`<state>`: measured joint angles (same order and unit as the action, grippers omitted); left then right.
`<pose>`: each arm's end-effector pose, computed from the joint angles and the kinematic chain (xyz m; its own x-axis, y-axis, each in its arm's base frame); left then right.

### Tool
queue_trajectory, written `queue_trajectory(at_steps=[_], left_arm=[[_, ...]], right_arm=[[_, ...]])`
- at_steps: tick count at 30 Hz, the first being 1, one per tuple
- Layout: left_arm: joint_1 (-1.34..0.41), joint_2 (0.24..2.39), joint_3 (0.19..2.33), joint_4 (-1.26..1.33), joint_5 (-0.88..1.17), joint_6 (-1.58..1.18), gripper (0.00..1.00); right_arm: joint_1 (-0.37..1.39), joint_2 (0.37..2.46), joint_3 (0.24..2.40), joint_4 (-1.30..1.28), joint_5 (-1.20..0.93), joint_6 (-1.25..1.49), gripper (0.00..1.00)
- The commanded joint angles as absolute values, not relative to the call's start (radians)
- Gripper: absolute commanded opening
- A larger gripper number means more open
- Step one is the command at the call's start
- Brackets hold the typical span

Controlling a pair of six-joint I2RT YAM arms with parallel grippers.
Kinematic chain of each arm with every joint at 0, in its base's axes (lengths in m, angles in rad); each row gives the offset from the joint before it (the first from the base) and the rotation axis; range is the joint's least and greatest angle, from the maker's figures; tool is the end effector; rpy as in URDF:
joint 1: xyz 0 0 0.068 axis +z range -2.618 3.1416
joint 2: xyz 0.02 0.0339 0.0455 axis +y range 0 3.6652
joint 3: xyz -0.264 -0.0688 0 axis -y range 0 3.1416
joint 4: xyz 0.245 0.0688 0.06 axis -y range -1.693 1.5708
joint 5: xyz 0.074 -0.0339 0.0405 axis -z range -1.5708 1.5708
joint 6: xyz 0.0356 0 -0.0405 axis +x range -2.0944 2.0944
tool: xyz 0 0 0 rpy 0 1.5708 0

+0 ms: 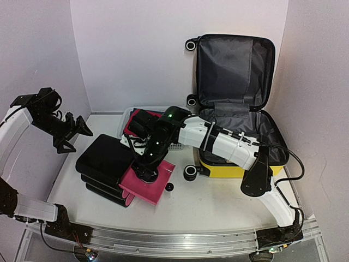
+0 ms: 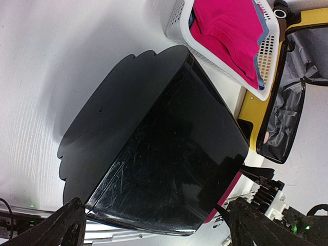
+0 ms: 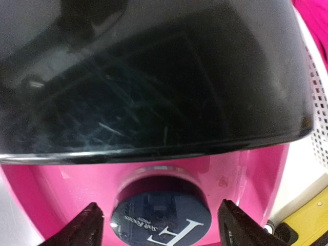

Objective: Open, take out, and arrange the luggage

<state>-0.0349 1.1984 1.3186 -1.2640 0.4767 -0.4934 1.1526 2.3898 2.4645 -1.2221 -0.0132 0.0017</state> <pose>0.2030 -0.0234 0.3522 -0.9058 -0.3895 -0.1669 -0.2363 0.7913 -0.5640 0.2017 0.4550 0.2720 -0.3718 -0.8324 -0.4108 -0.9153 0.4025 0.0127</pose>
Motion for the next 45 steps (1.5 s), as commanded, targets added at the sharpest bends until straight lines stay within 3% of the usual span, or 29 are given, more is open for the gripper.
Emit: queue_trajectory(at_steps=[1, 6, 9, 14, 18, 25, 37, 45], left_arm=[[-0.038, 1.201, 1.346, -1.241, 0.476, -0.471, 0.98], [-0.038, 1.221, 1.365, -1.241, 0.471, -0.464, 0.98], [-0.038, 1.241, 1.375, -1.239, 0.465, -0.459, 0.98], [-0.038, 1.268, 1.378, -1.236, 0.461, -0.450, 0.98], [-0.038, 1.289, 1.374, -1.234, 0.456, -0.436, 0.97], [-0.037, 1.343, 1.387, -1.227, 0.460, -0.424, 0.97], [-0.038, 1.377, 1.306, -1.195, 0.473, -0.434, 0.94], [-0.048, 1.353, 1.226, -1.155, 0.495, -0.473, 0.91]], right_arm=[[1.158, 2.394, 2.531, -1.207, -0.005, -0.038, 0.83], [1.155, 2.355, 2.567, -1.215, 0.000, -0.030, 0.88], [1.120, 2.254, 2.476, -1.213, 0.000, 0.027, 0.90], [1.088, 2.024, 2.134, -1.198, -0.033, 0.010, 0.93], [1.087, 1.797, 1.725, -1.014, -0.070, -0.071, 0.97], [1.082, 1.734, 1.373, -0.675, -0.108, -0.163, 0.94], [1.081, 1.839, 1.414, -0.437, -0.131, -0.143, 0.62], [1.081, 1.894, 1.558, -0.416, -0.221, -0.171, 0.57]])
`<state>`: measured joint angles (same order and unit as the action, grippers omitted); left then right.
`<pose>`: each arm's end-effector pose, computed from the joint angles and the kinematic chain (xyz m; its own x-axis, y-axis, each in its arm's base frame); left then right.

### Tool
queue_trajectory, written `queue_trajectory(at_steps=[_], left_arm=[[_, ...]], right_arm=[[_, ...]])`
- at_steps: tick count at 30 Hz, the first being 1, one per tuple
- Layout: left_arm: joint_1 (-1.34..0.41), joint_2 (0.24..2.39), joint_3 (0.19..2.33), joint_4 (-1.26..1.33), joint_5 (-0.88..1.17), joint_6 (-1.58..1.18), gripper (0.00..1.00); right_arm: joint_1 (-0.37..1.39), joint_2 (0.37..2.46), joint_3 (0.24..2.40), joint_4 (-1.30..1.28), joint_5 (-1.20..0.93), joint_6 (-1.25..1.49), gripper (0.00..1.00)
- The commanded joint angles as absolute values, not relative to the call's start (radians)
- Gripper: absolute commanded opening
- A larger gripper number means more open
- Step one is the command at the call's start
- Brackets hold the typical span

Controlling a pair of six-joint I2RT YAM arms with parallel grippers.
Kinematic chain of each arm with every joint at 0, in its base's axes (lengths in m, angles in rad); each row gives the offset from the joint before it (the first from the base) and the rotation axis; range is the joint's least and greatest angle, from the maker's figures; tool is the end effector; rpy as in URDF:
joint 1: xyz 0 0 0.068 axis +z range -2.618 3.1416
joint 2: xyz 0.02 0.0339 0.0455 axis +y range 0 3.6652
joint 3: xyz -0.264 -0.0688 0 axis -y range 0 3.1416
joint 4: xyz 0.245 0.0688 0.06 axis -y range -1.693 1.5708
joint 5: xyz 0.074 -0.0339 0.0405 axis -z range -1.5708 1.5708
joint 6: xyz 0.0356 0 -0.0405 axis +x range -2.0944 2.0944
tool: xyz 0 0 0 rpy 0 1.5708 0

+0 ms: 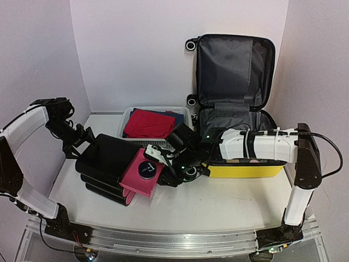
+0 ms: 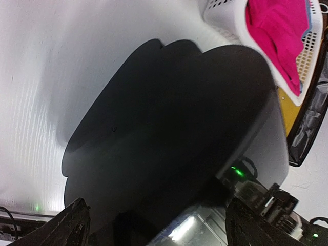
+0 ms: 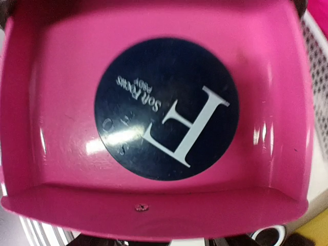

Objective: Open, take out, and arrange the luggage

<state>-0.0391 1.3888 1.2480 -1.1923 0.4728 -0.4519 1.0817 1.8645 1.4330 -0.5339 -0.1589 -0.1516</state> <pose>0.2473 -0.0259 0.2954 -0.9356 -0.3525 -0.0186 -0.2964 0.8131 -0.5010 0.1859 0.3612 0.2285 -0.2439 -0.7756 -0.5822 -0.9618 0.2704 0.0427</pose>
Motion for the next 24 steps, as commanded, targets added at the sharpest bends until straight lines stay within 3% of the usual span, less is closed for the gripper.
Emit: queue_trajectory(at_steps=[1, 16, 20, 24], left_arm=[[-0.049, 1.350, 1.223, -1.151, 0.495, -0.476, 0.91], [-0.064, 1.354, 1.200, -1.141, 0.529, -0.480, 0.90], [-0.064, 1.355, 1.207, -1.141, 0.519, -0.476, 0.89], [-0.064, 1.356, 1.229, -1.142, 0.502, -0.464, 0.89]], right_arm=[[1.081, 1.907, 1.586, -0.416, -0.233, -0.174, 0.57], [1.082, 2.231, 1.994, -0.432, -0.252, -0.096, 0.70], [1.084, 2.190, 1.961, -0.440, -0.212, -0.084, 0.77], [1.069, 2.040, 1.793, -0.440, -0.158, -0.095, 0.87]])
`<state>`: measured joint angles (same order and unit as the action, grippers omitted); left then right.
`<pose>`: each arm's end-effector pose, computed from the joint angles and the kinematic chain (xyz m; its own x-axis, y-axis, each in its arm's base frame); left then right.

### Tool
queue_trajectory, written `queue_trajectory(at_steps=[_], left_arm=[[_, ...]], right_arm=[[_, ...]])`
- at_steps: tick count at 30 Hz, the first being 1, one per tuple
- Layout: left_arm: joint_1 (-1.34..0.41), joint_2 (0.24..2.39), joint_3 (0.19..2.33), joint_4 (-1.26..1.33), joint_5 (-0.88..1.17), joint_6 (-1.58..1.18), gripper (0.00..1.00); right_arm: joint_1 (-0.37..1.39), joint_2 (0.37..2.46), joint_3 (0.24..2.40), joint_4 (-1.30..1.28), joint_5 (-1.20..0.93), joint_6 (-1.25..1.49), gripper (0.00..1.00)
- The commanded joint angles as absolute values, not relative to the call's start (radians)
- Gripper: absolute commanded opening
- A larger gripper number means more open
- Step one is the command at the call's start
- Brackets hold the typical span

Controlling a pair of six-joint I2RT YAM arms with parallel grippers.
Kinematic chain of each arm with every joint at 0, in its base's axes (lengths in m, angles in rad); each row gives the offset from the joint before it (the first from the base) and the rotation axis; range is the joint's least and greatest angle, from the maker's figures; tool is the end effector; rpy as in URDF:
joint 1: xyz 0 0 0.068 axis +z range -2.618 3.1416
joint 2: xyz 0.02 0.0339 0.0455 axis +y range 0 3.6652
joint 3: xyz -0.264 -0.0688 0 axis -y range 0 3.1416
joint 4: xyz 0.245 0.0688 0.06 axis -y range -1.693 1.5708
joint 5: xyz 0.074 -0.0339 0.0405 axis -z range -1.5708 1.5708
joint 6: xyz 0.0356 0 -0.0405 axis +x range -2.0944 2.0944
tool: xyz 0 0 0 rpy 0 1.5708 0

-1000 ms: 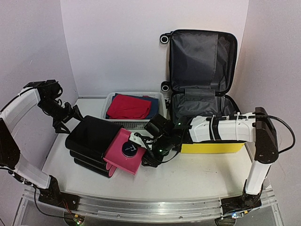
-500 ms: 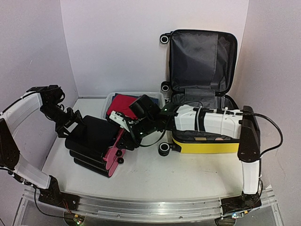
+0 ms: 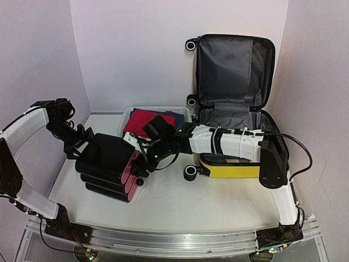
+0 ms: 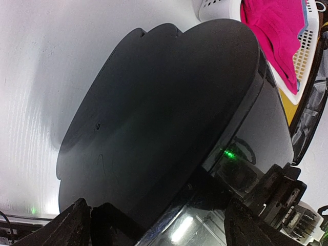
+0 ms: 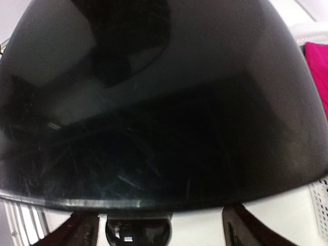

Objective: Open, take out, and arrange the luggage

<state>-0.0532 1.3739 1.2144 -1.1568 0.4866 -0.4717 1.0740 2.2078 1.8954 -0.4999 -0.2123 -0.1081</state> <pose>0.2451 -0.0297 0.2907 -0.9357 -0.3524 -0.0186 -0.2925 0.8041 -0.5175 0.2334 0.4462 0.2285 -0.2438 -0.6709 -0.7003 -0.9604 0.2677 0.0778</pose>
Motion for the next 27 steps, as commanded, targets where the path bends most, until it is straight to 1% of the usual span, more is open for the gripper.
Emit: queue_trajectory(at_steps=[1, 3, 4, 5, 7, 10, 14, 17, 19, 23, 27], left_arm=[[-0.064, 1.359, 1.232, -1.140, 0.499, -0.463, 0.89], [-0.064, 1.367, 1.237, -1.142, 0.499, -0.463, 0.89], [-0.064, 1.369, 1.239, -1.141, 0.498, -0.463, 0.90], [-0.064, 1.372, 1.241, -1.141, 0.497, -0.462, 0.90], [-0.064, 1.374, 1.243, -1.142, 0.495, -0.459, 0.90], [-0.064, 1.371, 1.246, -1.142, 0.499, -0.456, 0.90], [-0.064, 1.365, 1.246, -1.143, 0.508, -0.454, 0.92], [-0.064, 1.367, 1.245, -1.141, 0.514, -0.459, 0.92], [-0.064, 1.367, 1.250, -1.141, 0.515, -0.462, 0.92], [-0.063, 1.371, 1.259, -1.141, 0.512, -0.456, 0.92], [-0.064, 1.379, 1.261, -1.140, 0.516, -0.457, 0.92]], right_arm=[[1.060, 2.006, 1.752, -0.439, -0.161, -0.084, 0.89], [1.047, 1.940, 1.677, -0.434, -0.176, -0.075, 0.92], [1.047, 1.921, 1.634, -0.418, -0.173, -0.082, 0.97], [1.047, 1.915, 1.592, -0.391, -0.178, -0.099, 0.98], [1.047, 1.924, 1.511, -0.283, -0.215, -0.134, 0.98], [1.043, 1.988, 1.459, -0.079, -0.183, -0.107, 0.98], [1.030, 2.060, 1.464, 0.047, -0.269, -0.166, 0.98], [1.005, 2.102, 1.468, 0.112, -0.321, -0.156, 0.98], [0.995, 2.128, 1.462, 0.157, -0.356, -0.150, 0.95], [0.991, 2.167, 1.468, 0.213, -0.422, -0.167, 0.80], [0.991, 2.187, 1.493, 0.220, -0.471, -0.156, 0.73]])
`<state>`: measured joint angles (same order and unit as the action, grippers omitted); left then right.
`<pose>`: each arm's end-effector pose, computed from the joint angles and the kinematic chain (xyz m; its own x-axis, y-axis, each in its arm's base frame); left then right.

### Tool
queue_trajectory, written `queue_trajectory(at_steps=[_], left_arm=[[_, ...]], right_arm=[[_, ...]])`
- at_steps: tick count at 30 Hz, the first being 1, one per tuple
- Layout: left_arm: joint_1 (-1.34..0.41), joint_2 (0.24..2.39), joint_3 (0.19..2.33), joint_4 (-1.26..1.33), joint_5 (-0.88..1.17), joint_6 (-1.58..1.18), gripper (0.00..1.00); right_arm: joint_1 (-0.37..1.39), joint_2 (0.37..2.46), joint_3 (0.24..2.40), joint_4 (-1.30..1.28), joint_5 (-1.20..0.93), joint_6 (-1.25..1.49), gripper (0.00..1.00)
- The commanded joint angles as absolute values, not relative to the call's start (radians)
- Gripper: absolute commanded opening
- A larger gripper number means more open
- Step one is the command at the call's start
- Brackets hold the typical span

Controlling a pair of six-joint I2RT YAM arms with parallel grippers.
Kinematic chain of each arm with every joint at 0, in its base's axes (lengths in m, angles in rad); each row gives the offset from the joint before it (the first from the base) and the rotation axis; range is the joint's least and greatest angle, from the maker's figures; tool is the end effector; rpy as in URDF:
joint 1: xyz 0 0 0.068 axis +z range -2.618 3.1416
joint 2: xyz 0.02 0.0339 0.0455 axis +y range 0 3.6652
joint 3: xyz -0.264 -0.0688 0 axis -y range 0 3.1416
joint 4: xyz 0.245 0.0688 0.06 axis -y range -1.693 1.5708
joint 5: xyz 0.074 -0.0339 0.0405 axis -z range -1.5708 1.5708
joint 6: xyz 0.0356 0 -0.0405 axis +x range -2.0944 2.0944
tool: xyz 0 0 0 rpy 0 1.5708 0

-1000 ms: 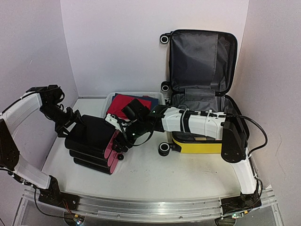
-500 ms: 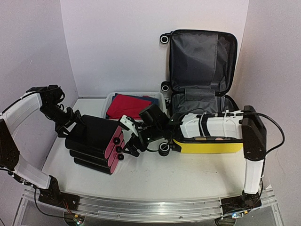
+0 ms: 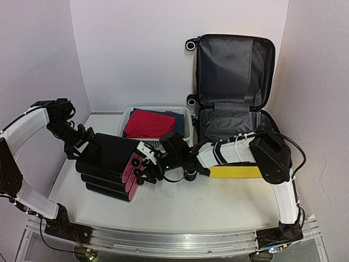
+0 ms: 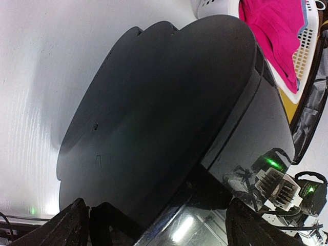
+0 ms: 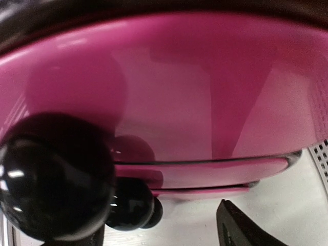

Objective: Open, take out, and arrange the luggage

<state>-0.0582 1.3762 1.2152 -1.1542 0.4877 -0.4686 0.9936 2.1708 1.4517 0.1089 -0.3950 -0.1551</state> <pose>0.2457 -0.0310 0.2904 -0.9384 -0.3450 -0.0208 -0.2849 0.8061 -0.5187 0.2507 0.4101 0.1539 -0.1629 -0.5114 -0.8438 -0.9825 0.1623 0.0913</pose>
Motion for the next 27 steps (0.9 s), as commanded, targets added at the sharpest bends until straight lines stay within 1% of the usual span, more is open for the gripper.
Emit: queue_trajectory(at_steps=[1, 16, 18, 19, 21, 22, 27], left_arm=[[-0.064, 1.380, 1.261, -1.141, 0.515, -0.457, 0.92], [-0.064, 1.391, 1.256, -1.140, 0.484, -0.459, 0.93], [-0.064, 1.393, 1.256, -1.141, 0.480, -0.459, 0.93], [-0.064, 1.394, 1.257, -1.140, 0.475, -0.459, 0.93], [-0.064, 1.399, 1.260, -1.141, 0.463, -0.461, 0.93], [-0.064, 1.405, 1.264, -1.141, 0.459, -0.462, 0.93], [-0.062, 1.425, 1.284, -1.140, 0.434, -0.463, 0.93]], right_arm=[[0.990, 2.187, 1.498, 0.223, -0.483, -0.149, 0.71], [0.992, 2.199, 1.521, 0.204, -0.580, -0.091, 0.49], [0.994, 2.200, 1.537, 0.181, -0.598, -0.092, 0.44], [0.994, 2.201, 1.544, 0.174, -0.610, -0.088, 0.39], [0.994, 2.197, 1.549, 0.158, -0.628, -0.090, 0.17], [0.994, 2.193, 1.550, 0.145, -0.630, -0.089, 0.12], [0.993, 2.148, 1.517, 0.117, -0.624, -0.095, 0.08]])
